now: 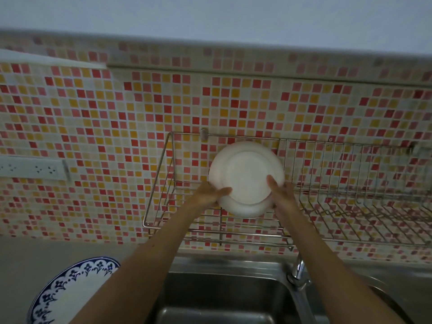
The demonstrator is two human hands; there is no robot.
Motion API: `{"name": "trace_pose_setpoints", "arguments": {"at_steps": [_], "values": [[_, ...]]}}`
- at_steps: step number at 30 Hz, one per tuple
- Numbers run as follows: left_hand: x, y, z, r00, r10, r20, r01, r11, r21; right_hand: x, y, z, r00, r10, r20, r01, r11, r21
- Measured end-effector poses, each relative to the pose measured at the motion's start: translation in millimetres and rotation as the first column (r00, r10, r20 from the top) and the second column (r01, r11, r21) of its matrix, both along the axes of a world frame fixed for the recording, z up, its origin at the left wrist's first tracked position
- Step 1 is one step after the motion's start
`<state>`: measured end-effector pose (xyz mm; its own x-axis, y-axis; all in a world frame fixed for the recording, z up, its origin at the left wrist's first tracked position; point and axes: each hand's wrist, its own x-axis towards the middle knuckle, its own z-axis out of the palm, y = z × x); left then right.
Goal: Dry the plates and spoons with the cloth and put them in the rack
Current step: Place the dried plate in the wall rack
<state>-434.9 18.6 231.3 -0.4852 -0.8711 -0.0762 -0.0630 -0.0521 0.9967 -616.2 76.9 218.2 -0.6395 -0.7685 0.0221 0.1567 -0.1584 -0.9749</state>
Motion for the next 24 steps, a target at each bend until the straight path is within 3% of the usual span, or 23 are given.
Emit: {"name": "trace_pose_setpoints", "arguments": {"at_steps": [10, 18, 21, 24], "values": [[-10, -17, -20, 0.992, 0.003, 0.126, 0.003, 0.999, -0.046, -16, -12, -14, 0.991, 0.008, -0.131, 0.012, 0.989, 0.148], [-12, -16, -19, 0.972, 0.053, 0.230, -0.026, 0.993, -0.119, -9, -10, -13, 0.953, -0.088, -0.291, 0.158, 0.961, 0.225], [-8, -12, -13, 0.962, 0.092, 0.257, -0.043, 0.981, -0.188, 0, -3, -7, 0.847, -0.074, -0.527, 0.287, 0.897, 0.336], [5, -5, -2, 0.941, 0.120, 0.316, -0.034, 0.964, -0.266, 13, 7, 8, 0.681, -0.055, -0.730, 0.409, 0.856, 0.317]]}}
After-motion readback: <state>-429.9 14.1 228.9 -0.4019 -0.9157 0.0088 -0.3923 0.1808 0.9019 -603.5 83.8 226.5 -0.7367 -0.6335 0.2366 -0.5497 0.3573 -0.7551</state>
